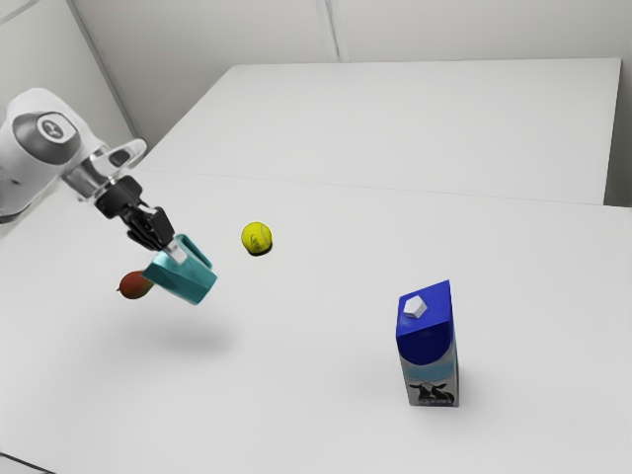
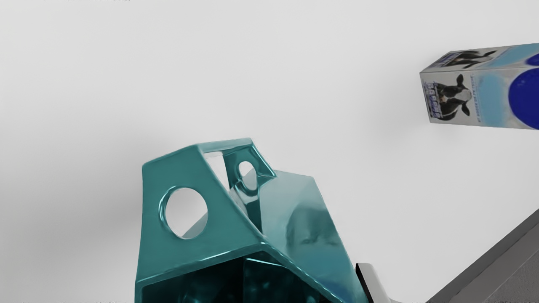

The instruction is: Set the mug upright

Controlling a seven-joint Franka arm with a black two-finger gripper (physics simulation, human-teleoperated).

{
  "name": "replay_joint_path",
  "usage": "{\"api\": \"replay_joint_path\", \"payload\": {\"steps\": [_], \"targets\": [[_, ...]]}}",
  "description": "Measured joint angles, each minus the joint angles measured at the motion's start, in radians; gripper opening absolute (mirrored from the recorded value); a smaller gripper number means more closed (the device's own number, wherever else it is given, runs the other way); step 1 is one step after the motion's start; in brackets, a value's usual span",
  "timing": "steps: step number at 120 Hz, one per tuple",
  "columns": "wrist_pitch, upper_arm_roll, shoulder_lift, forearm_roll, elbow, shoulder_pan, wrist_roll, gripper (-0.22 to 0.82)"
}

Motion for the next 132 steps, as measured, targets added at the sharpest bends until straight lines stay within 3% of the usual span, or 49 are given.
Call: {"api": "replay_joint_path", "payload": {"steps": [52,100,132], "targets": [[0.188,-0.165,0.001,0.332,0.017,-0.044,-0.307,-0.18],[0.431,-0.228,0.041,0.508,-0.085,-0.072,-0.513,-0.18],[0.5,-0.229,0.078,0.523,-0.112,-0.085,-0.604,-0.18]]}}
